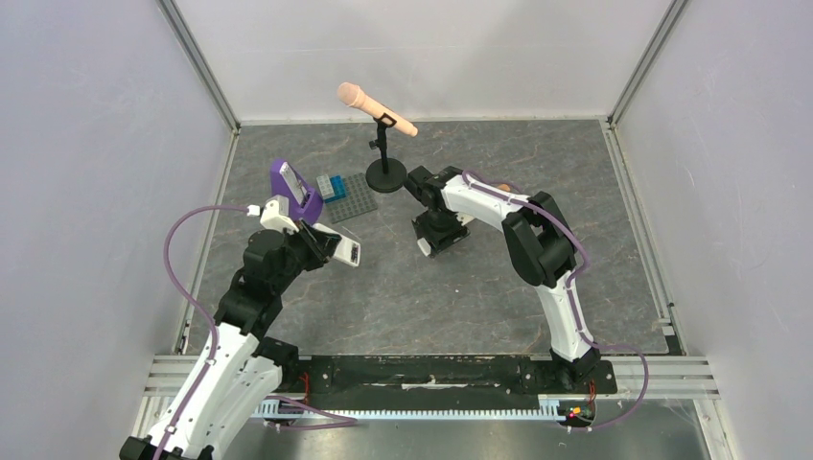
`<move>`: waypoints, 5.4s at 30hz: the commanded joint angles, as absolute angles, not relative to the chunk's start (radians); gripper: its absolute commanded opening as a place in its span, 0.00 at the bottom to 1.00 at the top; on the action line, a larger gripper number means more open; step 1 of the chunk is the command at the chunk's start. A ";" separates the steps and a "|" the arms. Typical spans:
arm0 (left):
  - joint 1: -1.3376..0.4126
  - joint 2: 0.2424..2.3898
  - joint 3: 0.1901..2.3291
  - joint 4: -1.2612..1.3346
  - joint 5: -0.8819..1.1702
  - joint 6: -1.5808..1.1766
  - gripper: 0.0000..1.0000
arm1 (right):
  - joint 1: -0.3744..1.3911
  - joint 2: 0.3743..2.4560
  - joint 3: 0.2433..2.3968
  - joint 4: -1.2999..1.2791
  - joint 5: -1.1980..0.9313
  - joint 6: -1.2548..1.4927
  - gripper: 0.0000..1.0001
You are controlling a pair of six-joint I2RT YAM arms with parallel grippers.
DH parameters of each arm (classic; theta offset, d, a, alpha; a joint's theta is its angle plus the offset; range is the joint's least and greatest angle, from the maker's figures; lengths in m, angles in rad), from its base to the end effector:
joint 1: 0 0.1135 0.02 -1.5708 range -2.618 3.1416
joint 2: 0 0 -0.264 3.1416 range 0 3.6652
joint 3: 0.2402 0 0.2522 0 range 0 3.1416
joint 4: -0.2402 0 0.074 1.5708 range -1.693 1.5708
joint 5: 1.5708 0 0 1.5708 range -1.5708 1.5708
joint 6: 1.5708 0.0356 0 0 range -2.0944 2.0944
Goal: Load the batteries into the remote control
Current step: Pick up the battery cover at the center of the board, then load the battery cover into the remote control.
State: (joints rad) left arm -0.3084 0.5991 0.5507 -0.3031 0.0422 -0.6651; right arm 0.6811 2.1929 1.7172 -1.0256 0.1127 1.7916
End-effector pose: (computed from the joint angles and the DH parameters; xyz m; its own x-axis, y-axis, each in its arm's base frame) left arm 0.1448 -0.0477 0.2727 -0.4686 -0.4978 -0.7298 0.0659 0.8041 -0.5908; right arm 0.3340 0.2655 0.1601 -0.4348 0.8956 -0.0943 0.8919 0.4427 0.0923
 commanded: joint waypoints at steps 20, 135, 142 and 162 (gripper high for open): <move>-0.301 0.647 0.552 -0.203 0.177 -0.658 0.02 | 0.682 1.864 1.350 -0.689 0.263 1.134 0.22; -0.459 0.746 0.494 0.049 0.580 -0.770 0.02 | 1.060 1.615 1.334 -0.469 -0.023 0.161 0.16; -0.459 0.803 0.514 0.046 0.634 -0.815 0.02 | 1.060 1.639 1.370 -0.483 -0.006 0.154 0.21; -0.418 0.861 0.555 -0.020 0.566 -0.858 0.02 | 1.052 1.628 1.440 -0.596 -0.034 0.176 0.51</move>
